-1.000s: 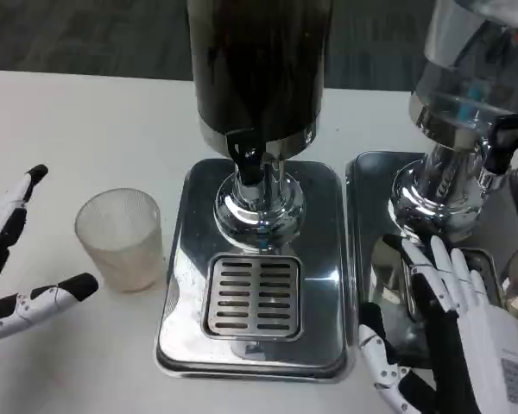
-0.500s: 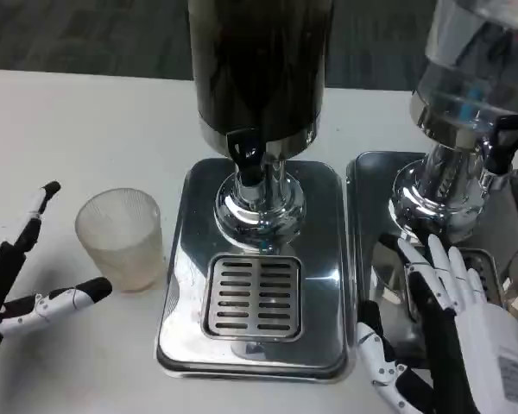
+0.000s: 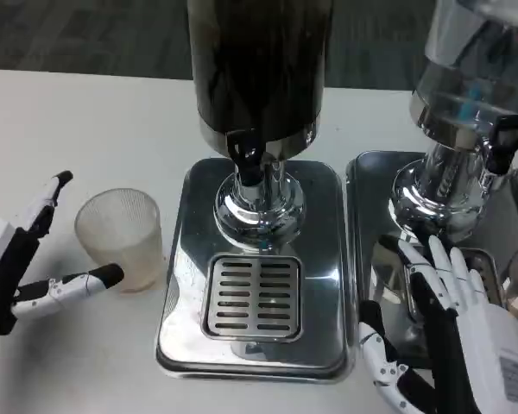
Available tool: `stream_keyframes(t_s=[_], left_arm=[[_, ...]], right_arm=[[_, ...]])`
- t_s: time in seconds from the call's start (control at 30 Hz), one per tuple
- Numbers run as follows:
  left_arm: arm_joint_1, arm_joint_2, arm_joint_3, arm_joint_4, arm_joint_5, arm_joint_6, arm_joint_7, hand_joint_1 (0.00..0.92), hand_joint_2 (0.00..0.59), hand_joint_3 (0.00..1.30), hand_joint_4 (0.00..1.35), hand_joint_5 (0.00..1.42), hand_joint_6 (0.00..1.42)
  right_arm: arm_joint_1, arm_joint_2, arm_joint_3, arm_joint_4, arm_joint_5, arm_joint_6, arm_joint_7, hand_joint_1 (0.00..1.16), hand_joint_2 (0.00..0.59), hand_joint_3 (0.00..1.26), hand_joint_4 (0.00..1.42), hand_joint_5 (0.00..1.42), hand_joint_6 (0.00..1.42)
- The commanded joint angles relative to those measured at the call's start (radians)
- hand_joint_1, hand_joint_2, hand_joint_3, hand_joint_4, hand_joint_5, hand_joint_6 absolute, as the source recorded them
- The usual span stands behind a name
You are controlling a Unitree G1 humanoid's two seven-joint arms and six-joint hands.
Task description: Grasp the cup under the faucet to collect the drink, then remove the cup.
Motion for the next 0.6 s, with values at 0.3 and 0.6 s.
stream_keyframes(t_s=[0.3,0.6], left_arm=[[-0.078,-0.027,-0.065,0.070,0.000,0.060,-0.016,0.159,0.002,0.00,0.00,0.10,0.28],[-0.107,-0.044,-0.105,0.089,0.008,0.051,0.003,0.160,0.006,0.00,0.00,0.11,0.29]], right_arm=[[0.022,-0.004,0.000,-0.005,-0.003,0.004,-0.022,0.37,0.446,0.20,0.04,0.01,0.00],[0.018,-0.007,-0.002,-0.002,0.008,0.003,-0.013,0.37,0.446,0.20,0.05,0.01,0.00]])
